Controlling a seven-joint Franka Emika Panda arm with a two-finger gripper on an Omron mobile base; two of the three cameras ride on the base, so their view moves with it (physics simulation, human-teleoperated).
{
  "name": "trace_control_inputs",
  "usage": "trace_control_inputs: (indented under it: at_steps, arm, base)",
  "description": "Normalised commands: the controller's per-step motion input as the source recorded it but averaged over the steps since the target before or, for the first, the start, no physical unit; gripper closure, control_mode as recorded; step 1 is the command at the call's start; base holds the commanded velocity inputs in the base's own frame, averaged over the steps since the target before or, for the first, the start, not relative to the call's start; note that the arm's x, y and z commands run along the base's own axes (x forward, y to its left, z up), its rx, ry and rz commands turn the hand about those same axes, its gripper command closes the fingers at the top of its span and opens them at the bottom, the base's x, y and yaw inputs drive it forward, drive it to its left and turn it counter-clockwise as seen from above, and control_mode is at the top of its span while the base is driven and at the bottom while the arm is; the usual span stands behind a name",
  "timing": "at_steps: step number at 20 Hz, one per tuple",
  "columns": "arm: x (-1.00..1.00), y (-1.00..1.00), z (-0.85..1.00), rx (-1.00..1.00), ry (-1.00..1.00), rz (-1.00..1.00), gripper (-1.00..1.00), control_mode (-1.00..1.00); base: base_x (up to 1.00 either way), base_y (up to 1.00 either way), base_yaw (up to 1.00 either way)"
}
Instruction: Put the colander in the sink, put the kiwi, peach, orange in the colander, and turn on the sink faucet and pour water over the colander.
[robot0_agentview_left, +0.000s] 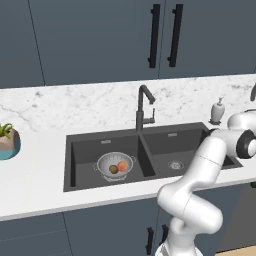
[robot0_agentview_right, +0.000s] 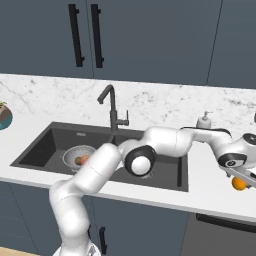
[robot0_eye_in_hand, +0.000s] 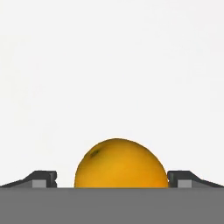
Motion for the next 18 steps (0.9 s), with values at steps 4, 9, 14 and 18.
trace_control_inputs:
  at_steps: [4, 9, 14, 18]
  arm:
    - [-0.01, 0.00, -0.16, 0.01, 0.05, 0.00, -1.00, -1.00]
    - [-0.02, -0.01, -0.23, 0.01, 0.06, 0.00, -1.00, -1.00]
    - [0.00, 0.00, -0.23, 0.00, 0.03, 0.00, -1.00, -1.00]
    - [0.00, 0.00, -0.25, 0.00, 0.06, 0.00, 1.00, -1.00]
  base:
    - [0.00, 0.00, 0.00]
    - [0.00, 0.00, 0.00]
    - [0.00, 0.00, 0.00]
    - [0.00, 0.00, 0.00]
